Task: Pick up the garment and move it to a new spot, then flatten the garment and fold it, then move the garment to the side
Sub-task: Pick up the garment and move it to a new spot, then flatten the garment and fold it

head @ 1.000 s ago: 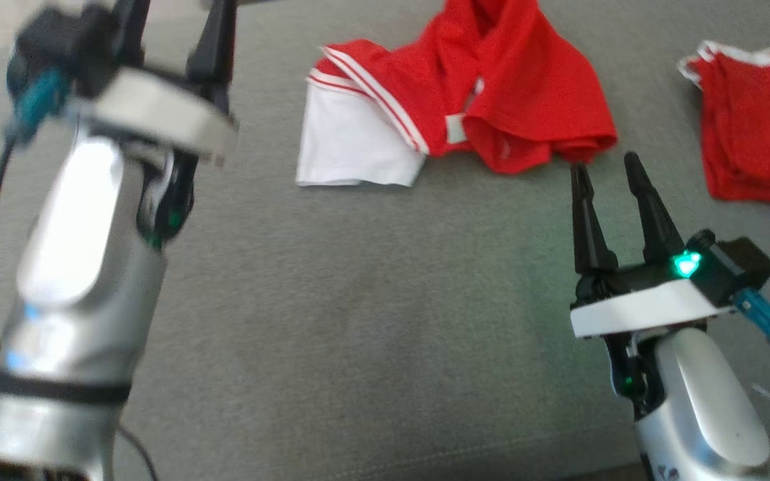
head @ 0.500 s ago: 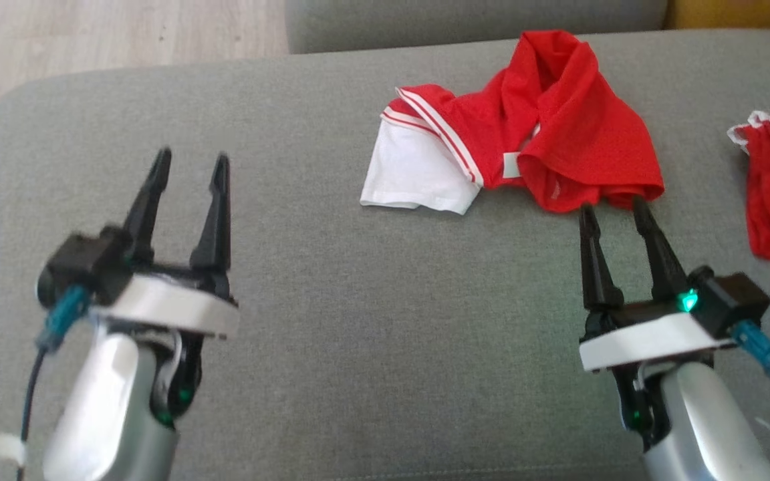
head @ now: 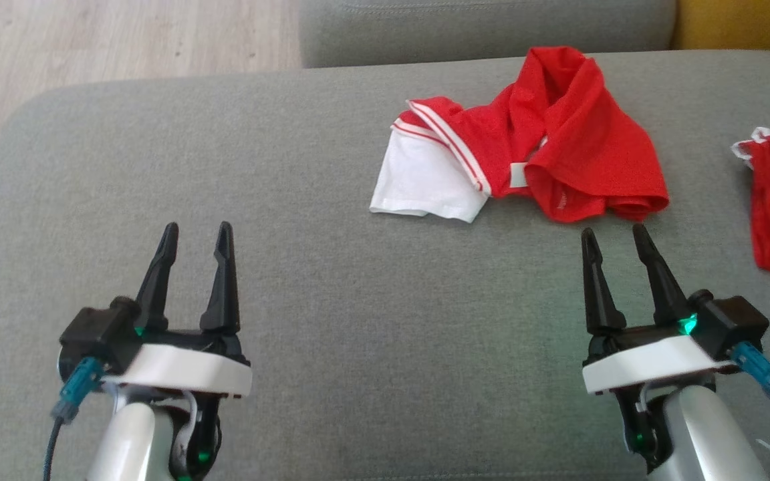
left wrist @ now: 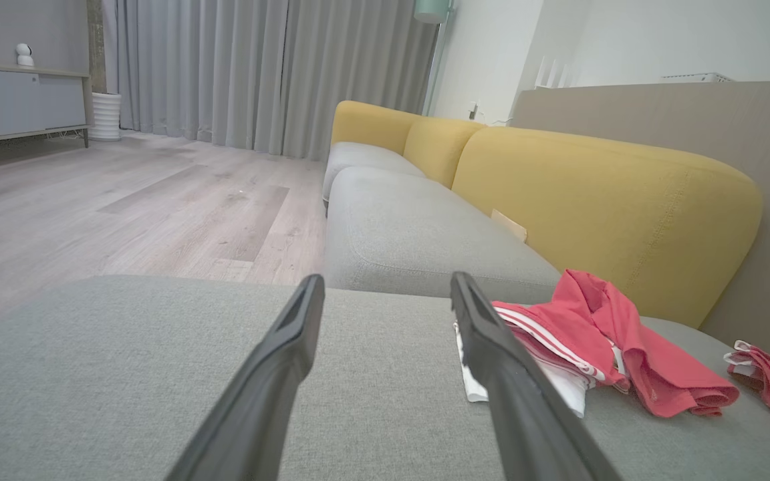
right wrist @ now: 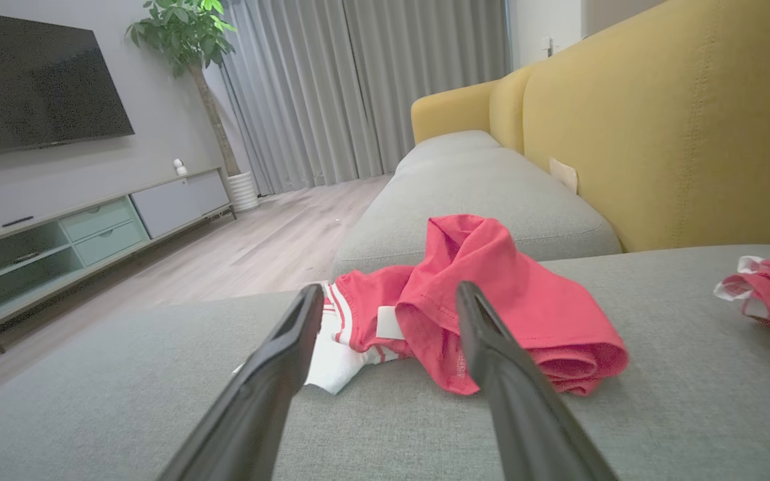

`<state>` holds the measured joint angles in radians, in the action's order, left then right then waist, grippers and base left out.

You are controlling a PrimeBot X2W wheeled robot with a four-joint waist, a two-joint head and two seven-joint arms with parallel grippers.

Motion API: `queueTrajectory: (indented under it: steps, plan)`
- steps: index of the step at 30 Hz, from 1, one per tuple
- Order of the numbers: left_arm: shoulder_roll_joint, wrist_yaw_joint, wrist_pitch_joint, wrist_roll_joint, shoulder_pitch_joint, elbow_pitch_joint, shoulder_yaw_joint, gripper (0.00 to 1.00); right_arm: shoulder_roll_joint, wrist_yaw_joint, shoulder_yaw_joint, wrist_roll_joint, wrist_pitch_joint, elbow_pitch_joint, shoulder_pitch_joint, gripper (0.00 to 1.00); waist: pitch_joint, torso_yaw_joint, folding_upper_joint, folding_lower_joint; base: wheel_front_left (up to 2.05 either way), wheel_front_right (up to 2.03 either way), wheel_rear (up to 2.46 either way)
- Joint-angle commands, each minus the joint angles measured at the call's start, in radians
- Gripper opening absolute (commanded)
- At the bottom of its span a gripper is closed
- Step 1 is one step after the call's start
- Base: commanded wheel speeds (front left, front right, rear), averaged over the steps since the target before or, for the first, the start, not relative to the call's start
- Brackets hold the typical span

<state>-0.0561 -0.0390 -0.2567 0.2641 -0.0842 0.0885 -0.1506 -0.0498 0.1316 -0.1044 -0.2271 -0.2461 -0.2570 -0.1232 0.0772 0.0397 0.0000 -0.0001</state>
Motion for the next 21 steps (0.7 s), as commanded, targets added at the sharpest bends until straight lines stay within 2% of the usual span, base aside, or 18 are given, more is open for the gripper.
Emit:
queueTrajectory:
  steps: [1,9,16,21]
  plan:
    - [-0.001,-0.005,-0.005,-0.01,-0.039,-0.041,0.032,1.0,0.0,-0.001,-0.023,0.012,0.003,0.039,-0.029,1.0,0.009,0.009,0.0,0.0001,0.0,0.0,0.0]
    - [0.005,-0.021,-0.005,-0.004,-0.078,-0.021,-0.026,1.0,0.0,-0.001,-0.061,0.105,0.086,-0.023,-0.128,1.0,0.086,0.076,0.0,0.0001,0.0,0.0,0.0]
    - [0.006,0.012,-0.005,0.044,-0.112,-0.019,-0.112,1.0,-0.007,-0.001,-0.137,0.157,0.153,-0.203,-0.281,1.0,0.146,0.158,0.0,0.0001,0.0,0.0,0.0]
    - [0.006,0.027,-0.005,0.06,-0.123,-0.018,-0.137,1.0,-0.029,-0.001,-0.158,0.16,0.163,-0.326,-0.37,1.0,0.162,0.196,0.0,0.0001,0.0,0.0,0.0]
